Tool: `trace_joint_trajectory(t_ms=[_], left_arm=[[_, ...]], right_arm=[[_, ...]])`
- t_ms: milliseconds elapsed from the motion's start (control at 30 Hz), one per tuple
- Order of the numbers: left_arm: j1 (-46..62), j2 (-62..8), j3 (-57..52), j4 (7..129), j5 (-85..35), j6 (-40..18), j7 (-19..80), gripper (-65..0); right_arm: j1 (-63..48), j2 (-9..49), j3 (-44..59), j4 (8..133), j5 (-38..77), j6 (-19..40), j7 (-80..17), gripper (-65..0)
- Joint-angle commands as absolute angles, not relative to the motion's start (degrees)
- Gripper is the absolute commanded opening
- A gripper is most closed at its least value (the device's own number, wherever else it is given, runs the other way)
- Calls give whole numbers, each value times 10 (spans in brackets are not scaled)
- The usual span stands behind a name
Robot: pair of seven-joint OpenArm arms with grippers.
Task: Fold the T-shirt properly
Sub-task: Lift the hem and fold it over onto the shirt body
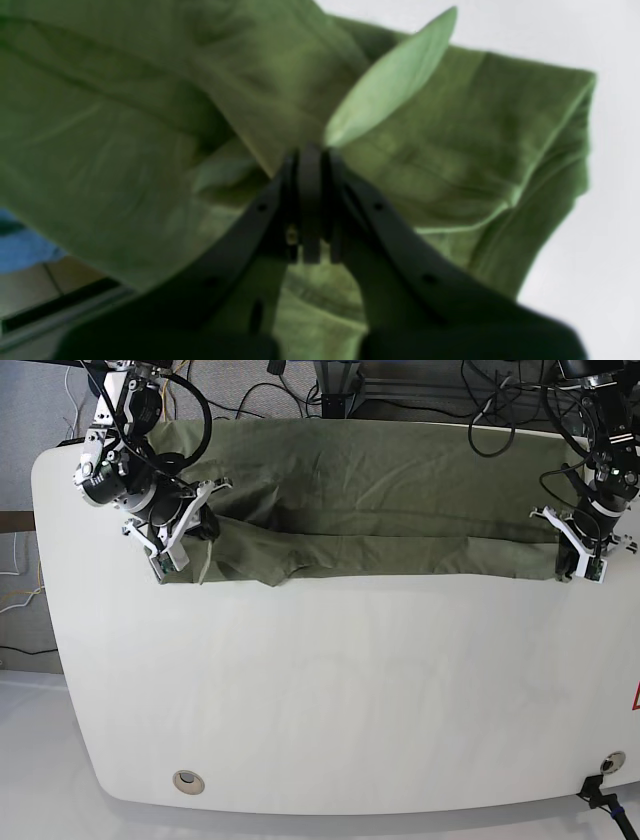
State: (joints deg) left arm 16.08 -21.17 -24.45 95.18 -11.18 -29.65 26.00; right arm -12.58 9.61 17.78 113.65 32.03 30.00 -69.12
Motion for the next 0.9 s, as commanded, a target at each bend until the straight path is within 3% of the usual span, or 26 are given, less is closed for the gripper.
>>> trace_joint_trajectory(t_ms=[0, 400, 500, 533, 600, 700, 867], left_arm=[[160, -224, -250, 965, -116, -295, 246, -650], [189, -266, -263, 964, -115, -296, 331, -650], [206, -284, -261, 963, -114, -296, 335, -630], [206, -288, -261, 963, -114, -296, 343, -548], [204, -290, -262, 963, -114, -296, 371, -324], [204, -303, -263, 963, -114, -296, 393, -15], [176, -313, -313, 976, -118, -296, 391, 0]], right_arm=[[-127, 110, 180, 1149, 342, 300, -681, -650], [-167, 119, 177, 1145, 341, 300, -681, -650], [-176, 120, 177, 1145, 341, 300, -681, -495], [-182, 120, 177, 1145, 341, 300, -681, -434], [-186, 132, 177, 1145, 341, 300, -681, -311], [-187, 136, 178, 1147, 342, 300, -681, -177], [-167, 175, 188, 1148, 342, 302, -665, -180]])
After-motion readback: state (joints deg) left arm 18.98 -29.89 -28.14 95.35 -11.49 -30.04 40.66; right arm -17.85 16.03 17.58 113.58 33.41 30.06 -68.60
